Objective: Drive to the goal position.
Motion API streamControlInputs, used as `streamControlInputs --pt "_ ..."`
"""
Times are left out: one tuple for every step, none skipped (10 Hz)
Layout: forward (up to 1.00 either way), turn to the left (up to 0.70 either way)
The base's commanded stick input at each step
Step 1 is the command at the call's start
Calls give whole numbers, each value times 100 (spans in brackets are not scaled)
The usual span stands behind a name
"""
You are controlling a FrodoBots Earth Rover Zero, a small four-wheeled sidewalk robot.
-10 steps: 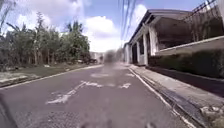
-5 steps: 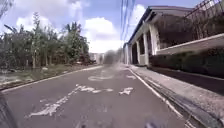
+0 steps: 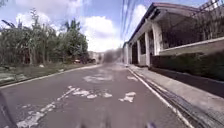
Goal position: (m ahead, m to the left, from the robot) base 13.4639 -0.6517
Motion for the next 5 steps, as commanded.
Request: streamControlInputs --pt "70 0" --pt "70 0" --pt "70 0" --pt "70 0" --pt "70 0"
